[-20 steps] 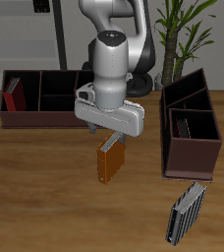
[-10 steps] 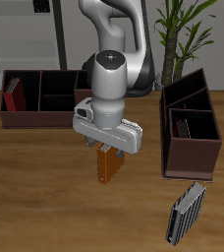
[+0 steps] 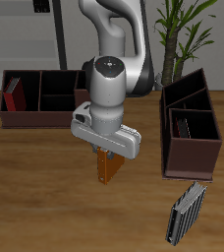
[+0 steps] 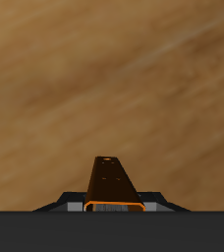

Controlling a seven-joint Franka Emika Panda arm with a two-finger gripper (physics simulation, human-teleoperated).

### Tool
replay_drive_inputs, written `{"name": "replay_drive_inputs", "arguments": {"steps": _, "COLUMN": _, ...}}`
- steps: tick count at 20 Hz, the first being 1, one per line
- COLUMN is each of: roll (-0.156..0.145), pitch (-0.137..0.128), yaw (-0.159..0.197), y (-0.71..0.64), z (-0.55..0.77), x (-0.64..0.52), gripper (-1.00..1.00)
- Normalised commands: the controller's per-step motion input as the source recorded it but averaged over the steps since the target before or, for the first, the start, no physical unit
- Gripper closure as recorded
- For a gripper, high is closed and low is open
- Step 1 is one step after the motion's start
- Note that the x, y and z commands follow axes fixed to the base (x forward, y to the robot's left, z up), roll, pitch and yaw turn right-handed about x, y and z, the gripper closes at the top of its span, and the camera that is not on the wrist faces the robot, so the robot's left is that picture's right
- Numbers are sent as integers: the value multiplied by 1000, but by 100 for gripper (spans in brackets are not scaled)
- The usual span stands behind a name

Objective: Place the left red book into the back desk caddy's left compartment and place the right red book into the left desk caddy's right compartment and place the orange book into the left desk caddy's back compartment

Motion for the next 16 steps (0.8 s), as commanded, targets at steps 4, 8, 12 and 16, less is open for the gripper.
{"name": "replay_drive_inputs", "arguments": {"steps": 4, "roll": -42, "pitch": -11, "yaw": -2, "y": -178, "z": 235, "x": -34, "gripper": 100}}
{"name": "replay_drive_inputs", "arguments": {"steps": 8, "roll": -32, "pitch": -31, "yaw": 17, "y": -55, "z": 503, "x": -132, "gripper": 100}}
{"name": "replay_drive_inputs", "arguments": {"steps": 12, "roll": -49, "pitch": -27, "yaw": 63, "y": 41, "z": 739, "x": -322, "gripper": 100}}
{"name": "replay_drive_inputs", "arguments": {"steps": 16, "roll": -33, "pitch": -6, "yaw": 48, "y": 153, "z": 883, "x": -541, "gripper": 100}}
